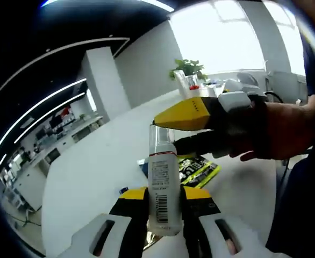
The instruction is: Arrange the skincare products in the storage area until every visible bottle or jar stands upright without overlapping.
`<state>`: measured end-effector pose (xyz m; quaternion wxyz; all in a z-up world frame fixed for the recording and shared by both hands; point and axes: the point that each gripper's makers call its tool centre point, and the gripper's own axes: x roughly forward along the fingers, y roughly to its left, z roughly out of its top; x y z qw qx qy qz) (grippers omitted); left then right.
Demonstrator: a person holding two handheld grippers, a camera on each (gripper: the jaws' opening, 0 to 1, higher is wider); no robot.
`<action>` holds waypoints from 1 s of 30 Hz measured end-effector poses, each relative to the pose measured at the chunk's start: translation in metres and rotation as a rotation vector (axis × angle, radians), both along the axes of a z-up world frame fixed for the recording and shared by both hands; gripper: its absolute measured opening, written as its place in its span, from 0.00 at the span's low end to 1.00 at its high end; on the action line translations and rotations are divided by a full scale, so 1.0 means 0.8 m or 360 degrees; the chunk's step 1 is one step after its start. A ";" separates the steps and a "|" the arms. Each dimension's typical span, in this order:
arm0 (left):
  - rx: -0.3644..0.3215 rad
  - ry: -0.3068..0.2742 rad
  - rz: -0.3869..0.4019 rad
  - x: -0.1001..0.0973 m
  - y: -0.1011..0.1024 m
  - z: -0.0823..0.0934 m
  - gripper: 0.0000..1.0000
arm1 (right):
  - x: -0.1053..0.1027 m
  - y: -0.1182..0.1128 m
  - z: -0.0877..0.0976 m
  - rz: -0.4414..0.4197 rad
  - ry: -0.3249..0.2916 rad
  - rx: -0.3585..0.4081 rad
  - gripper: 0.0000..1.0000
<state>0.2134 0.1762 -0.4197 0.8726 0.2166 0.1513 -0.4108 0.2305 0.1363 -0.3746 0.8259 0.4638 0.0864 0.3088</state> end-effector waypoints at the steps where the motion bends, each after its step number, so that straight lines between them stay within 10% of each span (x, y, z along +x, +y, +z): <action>1: 0.0002 -0.0001 -0.0002 0.000 0.000 0.000 0.22 | 0.000 0.000 0.002 -0.0002 -0.0005 0.0009 0.36; 30: 0.0036 -0.0298 -0.0035 0.001 -0.011 0.019 0.23 | -0.009 -0.015 0.027 -0.0180 -0.0202 -0.0055 0.18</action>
